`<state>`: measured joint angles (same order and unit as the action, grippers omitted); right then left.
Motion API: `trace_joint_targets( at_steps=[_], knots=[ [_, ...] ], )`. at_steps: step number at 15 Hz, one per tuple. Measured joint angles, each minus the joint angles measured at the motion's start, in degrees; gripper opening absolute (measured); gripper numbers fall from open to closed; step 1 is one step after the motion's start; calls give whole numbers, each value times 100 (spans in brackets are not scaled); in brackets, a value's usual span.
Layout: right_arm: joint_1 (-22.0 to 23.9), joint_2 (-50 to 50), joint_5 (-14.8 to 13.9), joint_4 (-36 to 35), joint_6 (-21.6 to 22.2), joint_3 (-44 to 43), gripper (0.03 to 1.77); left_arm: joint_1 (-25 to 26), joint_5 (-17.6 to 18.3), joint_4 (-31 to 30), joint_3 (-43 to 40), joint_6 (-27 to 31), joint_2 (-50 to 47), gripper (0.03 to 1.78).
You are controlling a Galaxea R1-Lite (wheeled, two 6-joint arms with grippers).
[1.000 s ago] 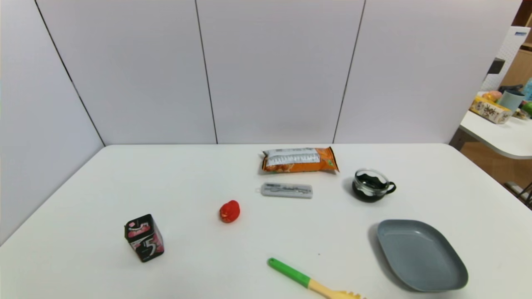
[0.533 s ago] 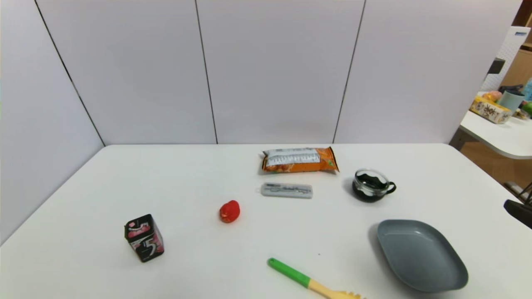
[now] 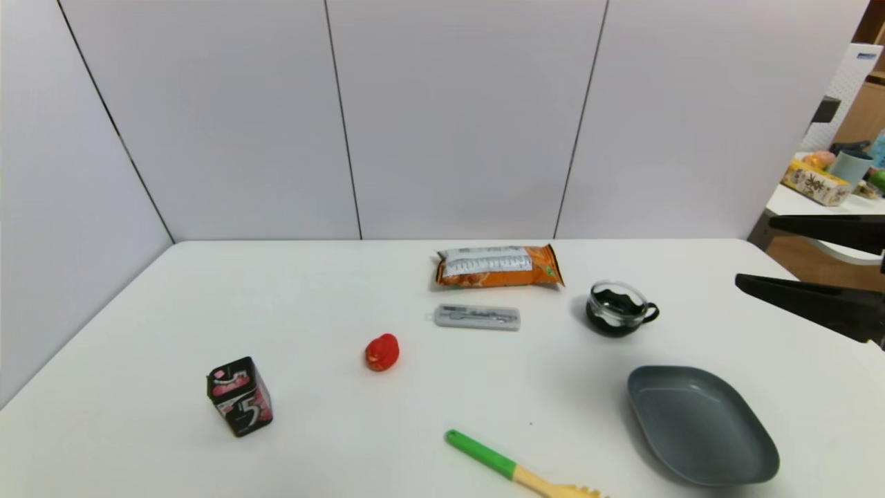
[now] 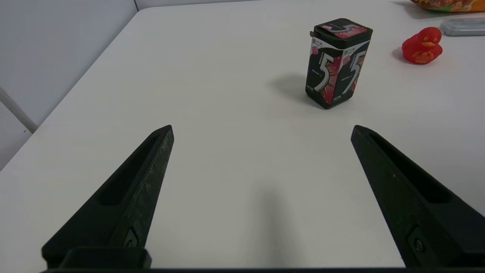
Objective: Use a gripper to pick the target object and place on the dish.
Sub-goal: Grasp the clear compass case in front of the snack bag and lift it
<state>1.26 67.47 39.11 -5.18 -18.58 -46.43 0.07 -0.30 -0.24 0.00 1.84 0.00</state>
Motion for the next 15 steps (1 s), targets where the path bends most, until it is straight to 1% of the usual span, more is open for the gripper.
trace_joint_targets(
  at_steps=[2, 4, 7, 9, 12, 14, 15],
  knots=[
    [-137, 512, 11, 286, -245, -474, 171, 0, 0, 0, 0, -2, 0, 169],
    [-218, 1019, 0, 560, -663, -887, 171, 0, 1, 0, 0, -2, 0, 169],
    [-441, 1665, -35, 859, -1141, -1418, 171, 0, -2, 0, 0, -2, 0, 169],
    [-644, 2018, -41, 1050, -1347, -1751, 171, 0, -2, 2, 0, -2, 0, 169],
    [-1005, 2530, -72, 1565, -1666, -2354, 171, 0, 0, 0, 0, -2, 0, 169],
    [-1280, 2861, -284, 1887, -1712, -2675, 171, 0, 0, 0, 0, 0, 0, 169],
    [-1374, 3005, -405, 1910, -1723, -2787, 171, 0, 1, 0, 0, 0, 0, 169]
  ],
)
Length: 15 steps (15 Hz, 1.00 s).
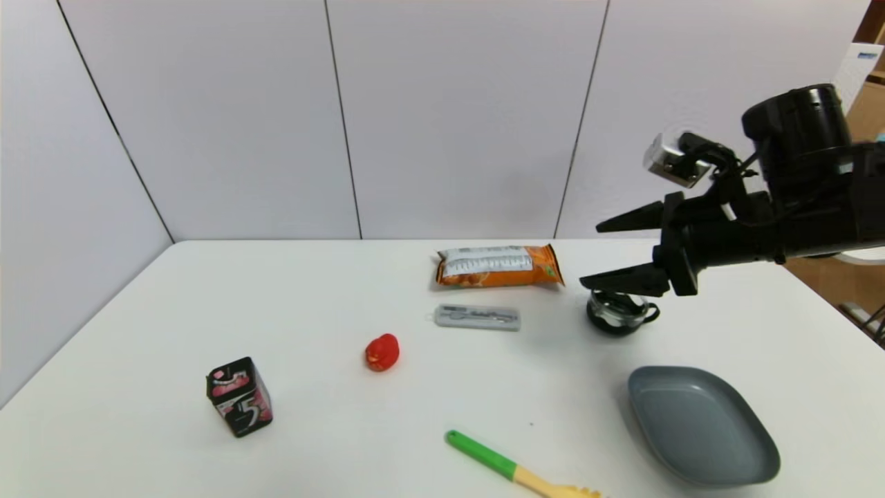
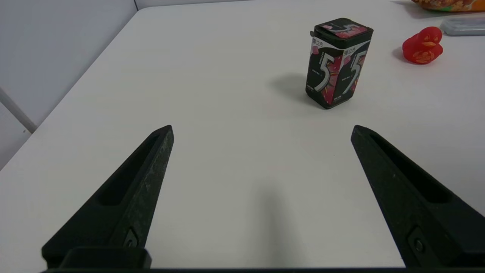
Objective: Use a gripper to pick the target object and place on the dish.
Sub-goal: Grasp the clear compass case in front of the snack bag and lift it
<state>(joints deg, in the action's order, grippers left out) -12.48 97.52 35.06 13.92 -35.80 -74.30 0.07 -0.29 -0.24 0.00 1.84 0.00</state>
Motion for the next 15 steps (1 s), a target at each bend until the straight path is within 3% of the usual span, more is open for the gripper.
trace_joint_targets(
  at_steps=[4, 9, 15],
  knots=[
    [-344, 722, -505, 22, -41, -699, 171, 0, -1, 0, 0, 0, 0, 169],
    [-617, 1645, -635, -6, -187, -1512, 171, 0, -1, 0, 0, -2, 0, 169],
    [-711, 1994, -603, 134, -488, -1436, 171, 0, -1, 2, 0, -2, 0, 169]
  ],
)
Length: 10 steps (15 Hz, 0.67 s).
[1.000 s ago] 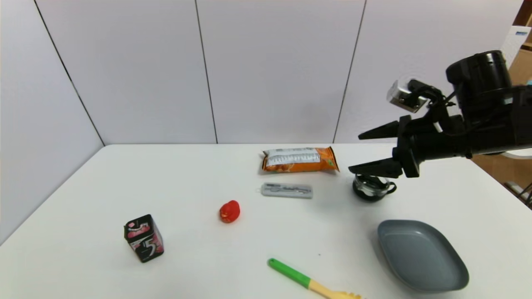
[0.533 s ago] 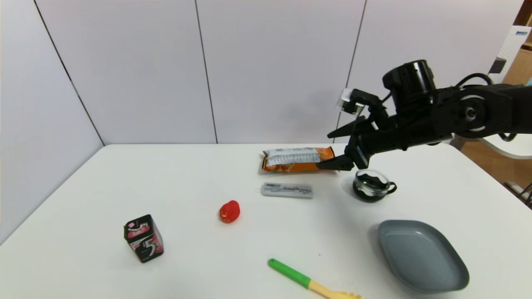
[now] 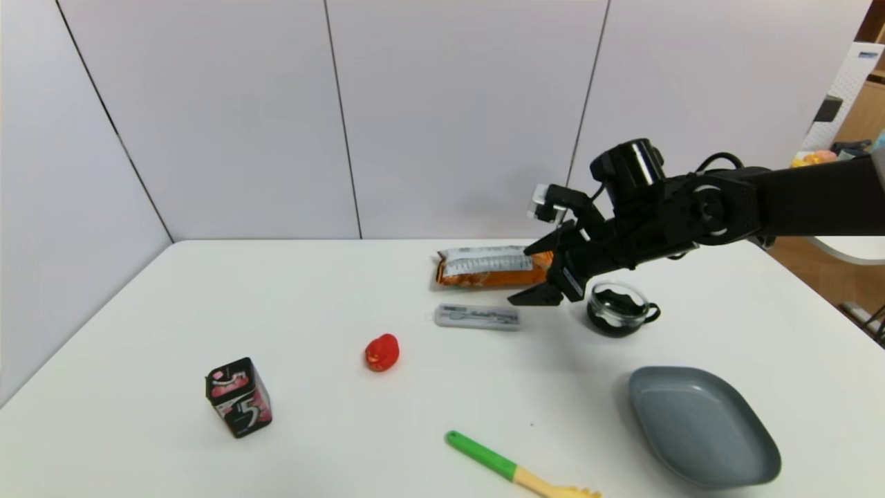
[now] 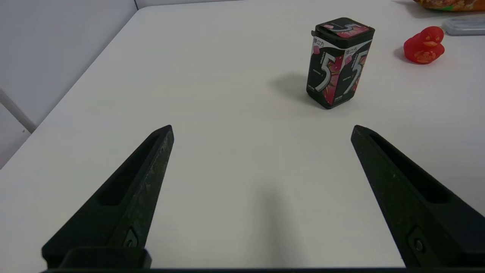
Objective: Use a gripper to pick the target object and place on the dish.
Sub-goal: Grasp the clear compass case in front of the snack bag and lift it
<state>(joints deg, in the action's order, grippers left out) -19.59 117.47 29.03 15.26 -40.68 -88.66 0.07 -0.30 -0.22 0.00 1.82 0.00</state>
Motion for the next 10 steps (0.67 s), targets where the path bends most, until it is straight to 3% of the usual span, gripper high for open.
trace_joint_targets(
  at_steps=[10],
  knots=[
    [-378, 80, 40, 205, -144, 162, 171, 0, -2, -2, 0, 0, 0, 169]
  ],
)
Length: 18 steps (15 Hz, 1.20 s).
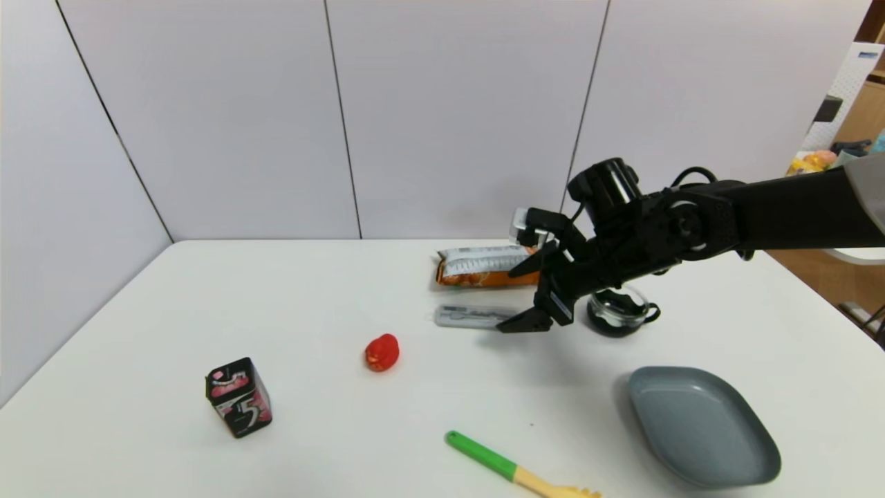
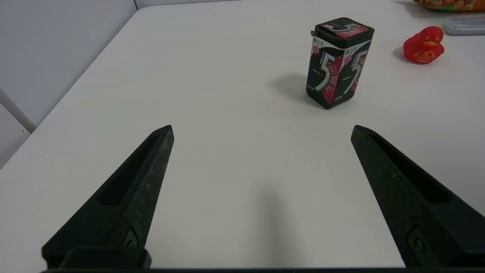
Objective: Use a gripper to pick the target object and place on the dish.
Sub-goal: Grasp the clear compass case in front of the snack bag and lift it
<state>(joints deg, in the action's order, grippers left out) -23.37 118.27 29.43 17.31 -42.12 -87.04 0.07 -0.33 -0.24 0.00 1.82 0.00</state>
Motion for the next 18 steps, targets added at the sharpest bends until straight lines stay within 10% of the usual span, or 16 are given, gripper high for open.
trace_joint_targets(
  at_steps=[18],
  knots=[
    [-144, 647, -33, 94, 288, -631, 171, 0, 0, 0, 0, 2, 0, 169]
  ],
)
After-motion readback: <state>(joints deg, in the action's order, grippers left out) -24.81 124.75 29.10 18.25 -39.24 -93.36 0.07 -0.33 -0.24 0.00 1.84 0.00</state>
